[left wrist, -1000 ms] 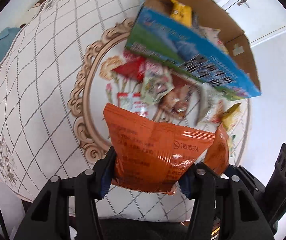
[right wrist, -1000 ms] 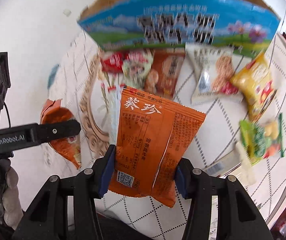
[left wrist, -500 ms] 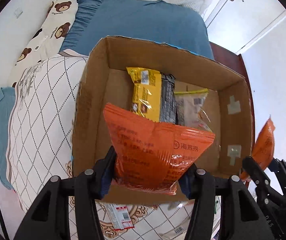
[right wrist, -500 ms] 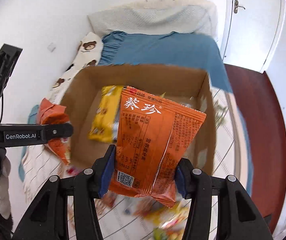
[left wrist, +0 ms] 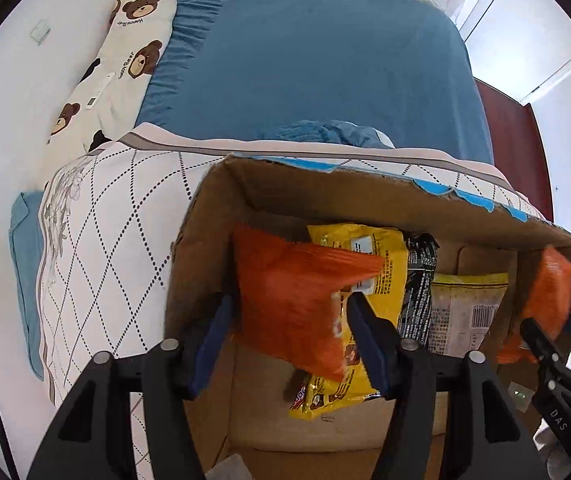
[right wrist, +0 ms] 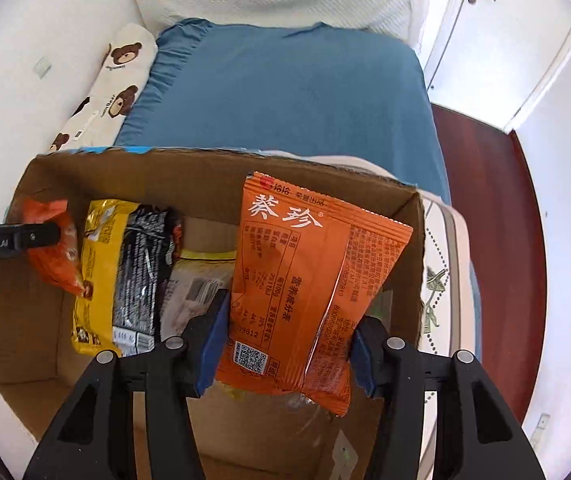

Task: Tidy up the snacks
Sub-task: 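Lower both orange packets into the box and open both tools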

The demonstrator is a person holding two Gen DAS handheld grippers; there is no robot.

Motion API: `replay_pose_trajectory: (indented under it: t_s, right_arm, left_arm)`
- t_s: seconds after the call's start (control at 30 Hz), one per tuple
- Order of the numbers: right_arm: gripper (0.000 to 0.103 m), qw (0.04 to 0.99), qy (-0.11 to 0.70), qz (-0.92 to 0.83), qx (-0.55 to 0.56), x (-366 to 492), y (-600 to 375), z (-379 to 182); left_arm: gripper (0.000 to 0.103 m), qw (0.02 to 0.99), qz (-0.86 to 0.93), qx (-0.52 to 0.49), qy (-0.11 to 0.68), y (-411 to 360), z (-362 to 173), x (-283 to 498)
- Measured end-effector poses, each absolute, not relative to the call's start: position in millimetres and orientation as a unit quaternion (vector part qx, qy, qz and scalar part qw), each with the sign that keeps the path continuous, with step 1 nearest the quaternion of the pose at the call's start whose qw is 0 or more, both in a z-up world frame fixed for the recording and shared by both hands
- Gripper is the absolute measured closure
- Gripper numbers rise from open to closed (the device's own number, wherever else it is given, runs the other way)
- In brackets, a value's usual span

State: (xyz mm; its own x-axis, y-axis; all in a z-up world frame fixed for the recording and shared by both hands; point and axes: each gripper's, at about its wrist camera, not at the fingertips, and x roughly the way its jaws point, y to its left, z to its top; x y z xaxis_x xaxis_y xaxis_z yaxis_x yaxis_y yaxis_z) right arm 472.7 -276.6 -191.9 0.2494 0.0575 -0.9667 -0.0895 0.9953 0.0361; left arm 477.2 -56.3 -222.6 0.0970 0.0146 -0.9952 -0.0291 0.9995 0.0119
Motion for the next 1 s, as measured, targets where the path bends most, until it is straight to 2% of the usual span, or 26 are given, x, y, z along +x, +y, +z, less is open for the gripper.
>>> replay_pose_trajectory:
  t_s: [0.03, 0.07, 0.3, 0.6, 1.0]
  right_arm:
    - [0.011, 0.785, 0.618, 0.045, -0.010, 474.6, -276.2, -197.9]
    - [0.006, 0.781, 0.623, 0.045, -0.005, 477.6, -276.6, -202.5]
    - [0.006, 0.776, 0.629, 0.045, 0.015, 478.4, -273.8, -215.0]
    - [0.006, 0.796, 0.604, 0.036, 0.031, 444.2, -269.2, -200.8]
    - [0.006, 0.839, 0.543, 0.027, 0.031, 363.0, -267.4, -152.5]
  left_arm:
    - [0.021, 0.742, 0.006, -0.010, 0.671, -56.3, -223.8, 477.2]
    - [0.019, 0.742, -0.003, -0.016, 0.670, -57.6, -224.7, 477.7]
    - [0.018, 0.757, -0.008, -0.009, 0.653, -65.6, -223.8, 463.3]
    - [0.018, 0.767, -0.032, -0.005, 0.641, -76.8, -217.0, 418.5]
    - [0.018, 0.833, -0.045, 0.005, 0.552, -78.5, -156.3, 337.3]
